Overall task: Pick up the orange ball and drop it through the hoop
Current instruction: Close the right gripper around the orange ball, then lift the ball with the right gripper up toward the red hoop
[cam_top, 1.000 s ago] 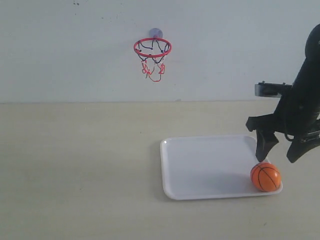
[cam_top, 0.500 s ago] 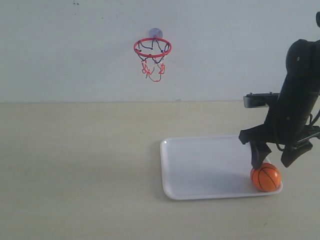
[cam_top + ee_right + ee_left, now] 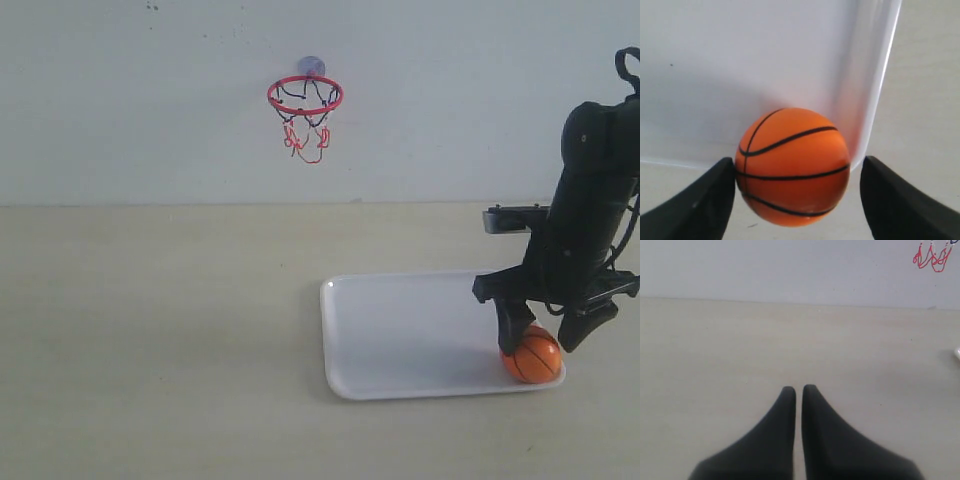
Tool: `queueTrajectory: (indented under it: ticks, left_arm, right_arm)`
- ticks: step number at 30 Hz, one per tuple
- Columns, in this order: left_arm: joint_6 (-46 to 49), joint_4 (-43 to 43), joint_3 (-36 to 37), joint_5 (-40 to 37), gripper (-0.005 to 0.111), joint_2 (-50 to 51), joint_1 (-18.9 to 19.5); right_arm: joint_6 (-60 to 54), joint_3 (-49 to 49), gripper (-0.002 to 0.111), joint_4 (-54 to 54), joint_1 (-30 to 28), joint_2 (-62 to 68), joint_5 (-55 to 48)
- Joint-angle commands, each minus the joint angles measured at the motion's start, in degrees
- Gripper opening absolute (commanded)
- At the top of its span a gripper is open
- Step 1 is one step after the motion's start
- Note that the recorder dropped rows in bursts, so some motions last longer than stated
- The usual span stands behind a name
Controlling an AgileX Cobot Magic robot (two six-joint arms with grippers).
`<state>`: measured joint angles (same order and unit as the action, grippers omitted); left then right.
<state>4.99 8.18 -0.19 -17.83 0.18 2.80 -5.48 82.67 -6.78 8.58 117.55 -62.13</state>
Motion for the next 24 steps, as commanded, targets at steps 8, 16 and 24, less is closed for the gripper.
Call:
queueTrajectory:
  ticks: [8,16,24]
  left_arm:
    - [-0.4,0.4,0.2,0.3,0.004,-0.2,0.2]
    - [-0.4,0.4,0.2,0.3,0.004,-0.2,0.2]
    - [-0.4,0.4,0.2,0.3,0.004,-0.2,0.2]
  right_arm:
    - [1.5,-0.1,0.000,-1.9,0.0,0.4,-1.1]
    - [-2.9,7.5,0.000,-6.8,0.0,-4.9,-5.6]
    - [-6.6,12.8,0.000,-8.5,0.0,-9.2,-3.6]
